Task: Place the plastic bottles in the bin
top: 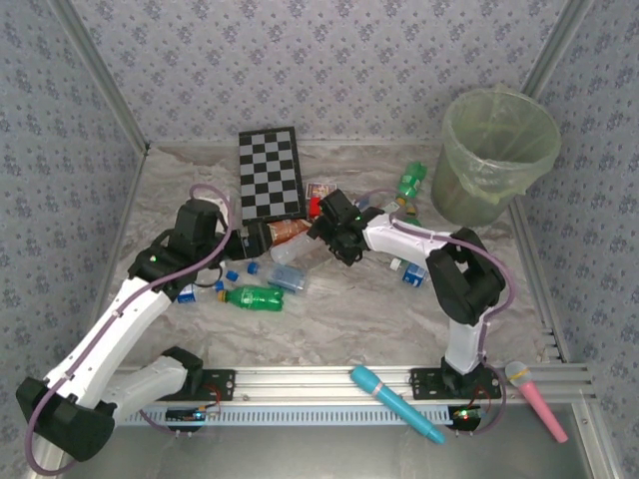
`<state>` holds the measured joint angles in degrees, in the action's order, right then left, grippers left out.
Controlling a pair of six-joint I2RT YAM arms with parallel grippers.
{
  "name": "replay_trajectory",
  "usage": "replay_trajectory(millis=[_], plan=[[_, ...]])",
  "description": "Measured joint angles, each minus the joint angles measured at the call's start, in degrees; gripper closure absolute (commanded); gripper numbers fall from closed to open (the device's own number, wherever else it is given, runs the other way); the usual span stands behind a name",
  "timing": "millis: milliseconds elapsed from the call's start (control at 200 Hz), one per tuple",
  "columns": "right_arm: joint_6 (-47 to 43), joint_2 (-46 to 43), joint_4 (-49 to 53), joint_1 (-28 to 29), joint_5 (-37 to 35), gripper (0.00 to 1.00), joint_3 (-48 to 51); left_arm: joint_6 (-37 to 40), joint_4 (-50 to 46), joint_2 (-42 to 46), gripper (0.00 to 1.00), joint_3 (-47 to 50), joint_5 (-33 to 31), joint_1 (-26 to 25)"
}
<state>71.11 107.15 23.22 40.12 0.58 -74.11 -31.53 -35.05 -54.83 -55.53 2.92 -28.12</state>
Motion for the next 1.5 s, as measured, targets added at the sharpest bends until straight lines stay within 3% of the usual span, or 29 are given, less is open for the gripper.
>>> replay_trajectory(millis=[235, 815, 1189, 1499], plan=[[-2.4, 2.6, 7.1, 0.0, 0.7, 0.18, -3.6, 0.0, -0.4, 0.7, 0.00, 1.7, -0.8, 0.0], [-10.8, 1.4, 19.0, -1.2, -2.2, 0.19, -1.5, 0.0, -0.3, -0.9, 0.00, 1.7, -0.8, 0.0], [-16.1, 1.4, 21.6, 1.8, -5.2, 0.37, -4.2, 0.5, 0.6, -2.0, 0.00, 1.7, -0.6, 0.0], [-19.8, -0.1, 23.3, 5.0, -10.1, 0.39, -7.2, 1.3, 1.0, -5.6, 0.00, -0.5, -0.1, 0.0]])
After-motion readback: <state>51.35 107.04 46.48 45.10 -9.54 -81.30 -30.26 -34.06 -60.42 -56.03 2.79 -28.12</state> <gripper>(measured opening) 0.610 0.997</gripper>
